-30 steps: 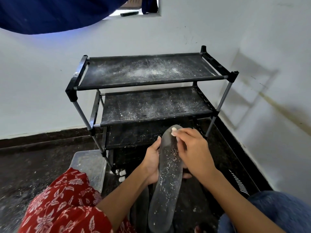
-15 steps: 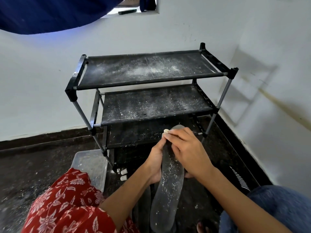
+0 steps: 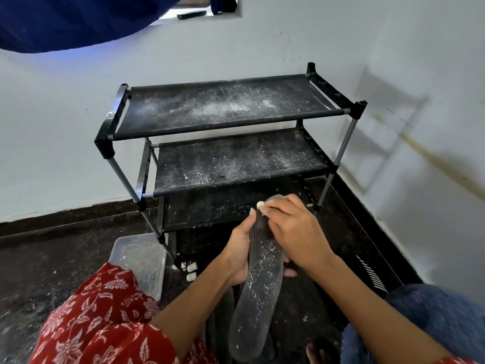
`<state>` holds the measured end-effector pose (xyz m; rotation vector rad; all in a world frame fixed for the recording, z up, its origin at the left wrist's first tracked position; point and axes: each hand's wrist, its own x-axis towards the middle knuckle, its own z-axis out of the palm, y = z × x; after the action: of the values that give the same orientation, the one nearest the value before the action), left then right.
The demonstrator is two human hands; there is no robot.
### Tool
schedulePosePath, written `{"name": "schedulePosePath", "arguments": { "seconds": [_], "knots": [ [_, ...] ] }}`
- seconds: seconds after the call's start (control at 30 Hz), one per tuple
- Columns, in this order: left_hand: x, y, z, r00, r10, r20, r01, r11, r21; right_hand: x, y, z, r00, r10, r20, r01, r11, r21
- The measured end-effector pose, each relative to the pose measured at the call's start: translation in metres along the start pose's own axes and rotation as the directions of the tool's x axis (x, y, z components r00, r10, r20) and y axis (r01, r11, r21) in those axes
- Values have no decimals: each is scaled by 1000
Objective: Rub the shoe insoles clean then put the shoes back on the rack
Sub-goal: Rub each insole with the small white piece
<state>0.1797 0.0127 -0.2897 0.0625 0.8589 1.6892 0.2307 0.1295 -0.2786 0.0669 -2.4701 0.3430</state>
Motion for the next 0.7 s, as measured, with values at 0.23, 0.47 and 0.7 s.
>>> {"name": "schedulePosePath", "arguments": {
  "seconds": [0.23, 0.47, 0.7],
  "knots": [
    [2, -4, -3, 1000, -7, -5, 7, 1000, 22, -2, 0, 0, 975, 221, 6, -221, 975, 8],
    [4, 3, -4, 995, 61, -83, -59, 998, 24, 7, -15, -15, 875, 475, 88, -444, 719, 535],
    [6, -3, -6, 1000, 15, 2, -15, 1000, 22, 4, 4, -12, 892, 451, 33, -433, 829, 354]
  ]
}}
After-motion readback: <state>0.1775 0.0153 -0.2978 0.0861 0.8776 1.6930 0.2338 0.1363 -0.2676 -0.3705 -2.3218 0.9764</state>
